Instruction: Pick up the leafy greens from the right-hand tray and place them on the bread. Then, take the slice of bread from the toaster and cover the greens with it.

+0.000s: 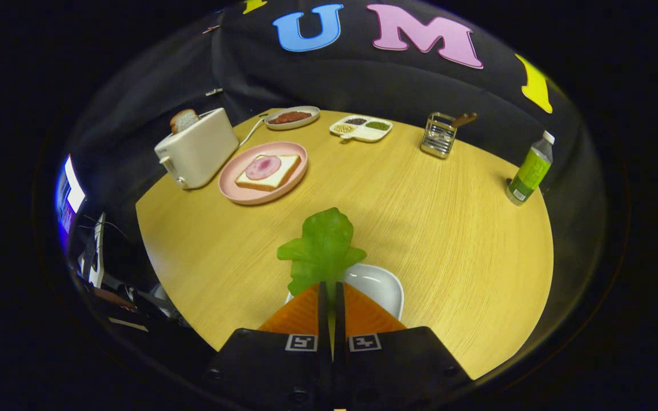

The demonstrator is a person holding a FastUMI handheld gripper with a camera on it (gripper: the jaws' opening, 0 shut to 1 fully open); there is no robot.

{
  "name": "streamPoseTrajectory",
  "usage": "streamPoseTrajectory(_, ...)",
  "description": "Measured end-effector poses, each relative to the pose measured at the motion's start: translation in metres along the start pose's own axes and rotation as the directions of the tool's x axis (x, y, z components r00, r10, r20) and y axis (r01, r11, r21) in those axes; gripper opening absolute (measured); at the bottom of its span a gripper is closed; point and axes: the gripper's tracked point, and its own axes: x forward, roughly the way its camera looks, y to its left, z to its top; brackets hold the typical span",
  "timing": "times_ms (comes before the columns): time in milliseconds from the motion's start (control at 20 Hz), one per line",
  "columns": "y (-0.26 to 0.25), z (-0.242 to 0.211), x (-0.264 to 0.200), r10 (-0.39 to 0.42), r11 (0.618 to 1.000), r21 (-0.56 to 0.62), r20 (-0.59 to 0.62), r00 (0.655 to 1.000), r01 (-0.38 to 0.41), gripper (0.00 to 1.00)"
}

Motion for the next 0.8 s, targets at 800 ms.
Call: streamPoseTrajectory(800, 0.121, 0.173, 0.068, 0.106, 0.986, -0.143, 0.097, 0.99, -0.092, 0.05)
